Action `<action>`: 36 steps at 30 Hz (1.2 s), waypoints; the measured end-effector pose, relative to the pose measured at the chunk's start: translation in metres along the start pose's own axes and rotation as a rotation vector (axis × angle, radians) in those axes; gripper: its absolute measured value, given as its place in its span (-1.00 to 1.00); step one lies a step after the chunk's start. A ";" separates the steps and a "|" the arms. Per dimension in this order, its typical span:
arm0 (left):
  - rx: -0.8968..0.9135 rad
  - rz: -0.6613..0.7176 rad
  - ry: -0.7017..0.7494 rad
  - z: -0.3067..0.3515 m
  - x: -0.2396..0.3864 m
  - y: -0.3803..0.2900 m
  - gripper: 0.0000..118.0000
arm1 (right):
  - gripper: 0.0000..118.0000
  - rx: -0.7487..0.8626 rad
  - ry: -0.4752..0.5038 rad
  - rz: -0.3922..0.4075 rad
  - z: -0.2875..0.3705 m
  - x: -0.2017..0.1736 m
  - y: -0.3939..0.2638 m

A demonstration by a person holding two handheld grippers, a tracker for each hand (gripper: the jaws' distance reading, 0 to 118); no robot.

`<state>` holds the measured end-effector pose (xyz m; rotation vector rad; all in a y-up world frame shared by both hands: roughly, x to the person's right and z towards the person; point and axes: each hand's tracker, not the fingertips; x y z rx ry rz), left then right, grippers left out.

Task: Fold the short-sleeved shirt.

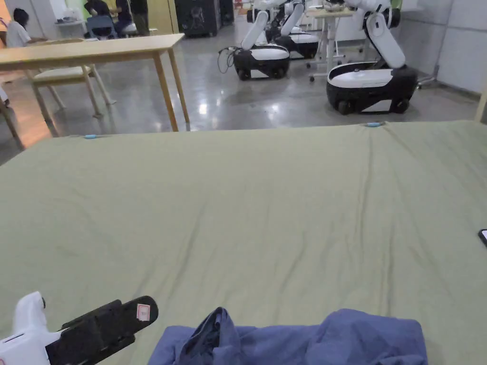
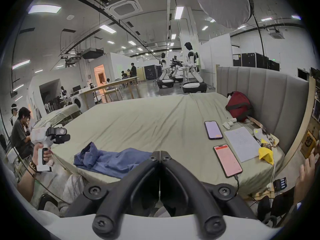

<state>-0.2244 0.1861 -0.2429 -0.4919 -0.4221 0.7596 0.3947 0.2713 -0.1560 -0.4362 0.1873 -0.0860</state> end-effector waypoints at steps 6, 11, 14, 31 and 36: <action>-0.092 -0.026 0.188 -0.009 -0.039 -0.015 -0.87 | -1.00 -0.003 0.054 0.015 -0.014 -0.011 0.003; -0.213 -0.050 0.109 -0.067 -0.053 -0.034 -0.87 | -1.00 -0.001 0.071 0.035 -0.008 -0.017 0.003; -0.274 -0.044 0.047 -0.103 -0.049 -0.039 -0.87 | -1.00 0.000 0.054 0.028 -0.001 -0.013 0.001; -0.443 -0.030 0.013 -0.195 0.004 -0.099 -0.87 | -1.00 -0.024 0.013 0.020 -0.003 -0.014 -0.003; -0.348 -0.011 -0.205 -0.148 0.039 -0.074 -0.87 | -1.00 -0.005 0.028 0.021 -0.008 -0.018 0.003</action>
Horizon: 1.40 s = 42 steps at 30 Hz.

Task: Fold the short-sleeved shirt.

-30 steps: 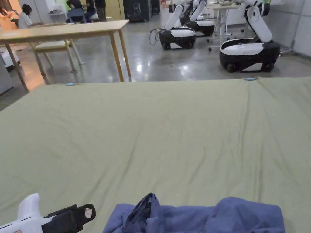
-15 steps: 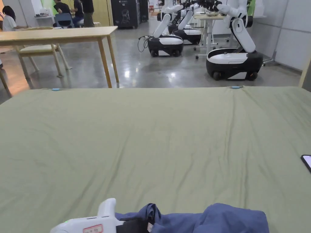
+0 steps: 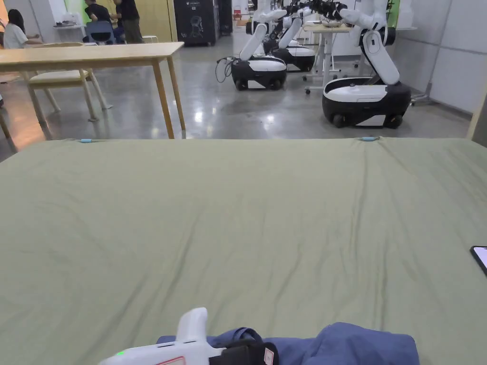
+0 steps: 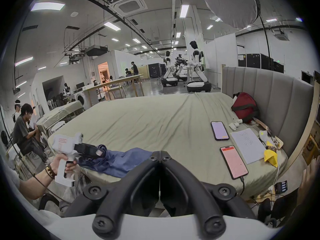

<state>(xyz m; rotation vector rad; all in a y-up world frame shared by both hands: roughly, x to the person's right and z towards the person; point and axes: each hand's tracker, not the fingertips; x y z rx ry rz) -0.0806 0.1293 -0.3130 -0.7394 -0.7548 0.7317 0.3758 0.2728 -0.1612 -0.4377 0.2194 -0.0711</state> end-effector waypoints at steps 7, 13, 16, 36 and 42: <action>0.249 -0.113 0.062 0.108 0.028 0.013 -0.87 | -1.00 0.064 0.043 0.023 -0.014 -0.011 0.006; 0.298 0.020 0.262 0.166 -0.023 0.001 -0.87 | -1.00 0.037 0.087 0.026 -0.028 -0.019 0.004; 0.259 0.117 0.185 0.170 -0.046 -0.004 -0.71 | -1.00 0.020 0.089 0.028 -0.031 -0.022 0.002; 0.078 0.351 -0.242 0.056 -0.133 0.000 0.96 | -1.00 0.016 0.057 0.037 -0.013 -0.023 0.005; -0.009 0.237 0.123 0.036 -0.122 -0.005 -0.56 | -1.00 0.014 0.057 0.041 -0.011 -0.024 0.005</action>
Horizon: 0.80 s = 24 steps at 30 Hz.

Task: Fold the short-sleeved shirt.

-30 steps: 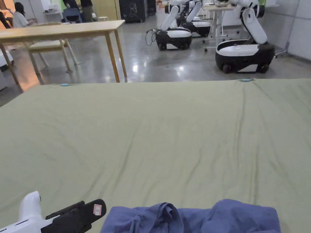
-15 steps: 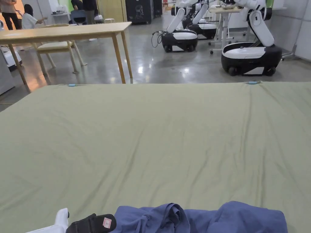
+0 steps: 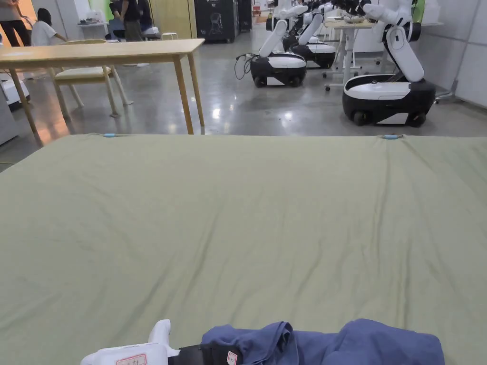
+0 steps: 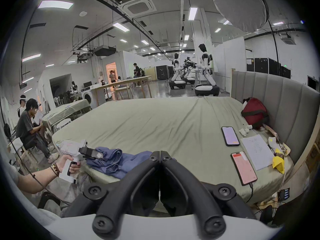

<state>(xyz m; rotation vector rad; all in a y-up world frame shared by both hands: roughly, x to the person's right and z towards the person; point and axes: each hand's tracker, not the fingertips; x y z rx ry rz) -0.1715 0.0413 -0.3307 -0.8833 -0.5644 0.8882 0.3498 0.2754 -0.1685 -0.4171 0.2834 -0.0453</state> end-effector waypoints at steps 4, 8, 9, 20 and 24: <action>0.103 -0.003 -0.039 0.017 0.002 0.002 -0.59 | -1.00 -0.005 -0.011 -0.006 0.003 0.001 0.000; 0.163 0.043 -0.052 0.047 -0.007 0.012 -0.61 | -1.00 -0.011 -0.029 -0.006 0.004 0.003 0.001; 0.206 0.048 -0.036 0.058 -0.011 0.015 -0.61 | -1.00 -0.010 -0.031 -0.009 0.004 0.004 0.001; 0.324 0.057 0.098 0.166 -0.031 0.030 -0.62 | -1.00 -0.020 -0.011 -0.015 -0.006 0.003 0.000; 0.274 -0.074 0.133 0.142 0.035 0.020 -0.62 | -1.00 -0.024 0.000 -0.020 -0.010 0.002 -0.001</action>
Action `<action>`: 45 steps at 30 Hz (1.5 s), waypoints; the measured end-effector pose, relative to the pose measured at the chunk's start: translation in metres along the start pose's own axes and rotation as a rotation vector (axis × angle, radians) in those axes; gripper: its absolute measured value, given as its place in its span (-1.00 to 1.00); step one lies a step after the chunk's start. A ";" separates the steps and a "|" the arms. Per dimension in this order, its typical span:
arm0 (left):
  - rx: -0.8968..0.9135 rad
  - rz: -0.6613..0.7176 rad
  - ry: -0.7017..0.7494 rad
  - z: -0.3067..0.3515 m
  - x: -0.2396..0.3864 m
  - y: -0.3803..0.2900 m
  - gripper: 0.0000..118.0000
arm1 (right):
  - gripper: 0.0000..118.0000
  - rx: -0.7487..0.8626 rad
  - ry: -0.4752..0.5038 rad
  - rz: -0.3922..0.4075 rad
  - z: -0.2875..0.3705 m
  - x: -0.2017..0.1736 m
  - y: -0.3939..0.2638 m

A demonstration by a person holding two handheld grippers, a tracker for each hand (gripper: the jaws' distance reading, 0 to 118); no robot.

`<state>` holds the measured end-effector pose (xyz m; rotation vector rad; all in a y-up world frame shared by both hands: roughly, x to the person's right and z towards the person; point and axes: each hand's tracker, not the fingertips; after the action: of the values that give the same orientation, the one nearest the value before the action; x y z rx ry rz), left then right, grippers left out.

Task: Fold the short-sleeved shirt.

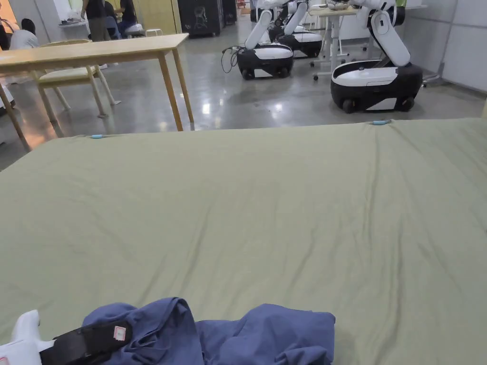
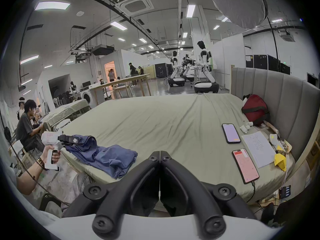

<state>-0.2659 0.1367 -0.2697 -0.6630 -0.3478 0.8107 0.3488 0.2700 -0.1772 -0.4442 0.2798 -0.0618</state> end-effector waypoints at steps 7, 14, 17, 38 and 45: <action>-0.159 -0.290 0.174 -0.059 0.116 -0.016 -0.61 | -1.00 -0.010 -0.006 0.001 0.004 0.005 -0.004; -0.314 -0.377 0.223 -0.158 0.157 -0.061 -0.61 | -1.00 -0.008 -0.040 -0.028 0.015 0.020 -0.014; -0.354 -0.356 0.243 -0.186 0.152 -0.076 -0.27 | -1.00 -0.004 -0.071 -0.038 0.029 0.031 -0.017; 0.000 -0.097 -0.081 -0.028 0.119 -0.005 0.16 | -1.00 -0.022 -0.098 -0.061 0.021 0.036 -0.020; -0.127 -0.114 0.056 -0.055 0.068 -0.033 -1.00 | -1.00 -0.032 -0.040 -0.035 0.006 0.020 -0.016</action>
<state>-0.1746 0.1494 -0.2868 -0.7760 -0.3854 0.6640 0.3694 0.2560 -0.1701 -0.4820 0.2341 -0.0830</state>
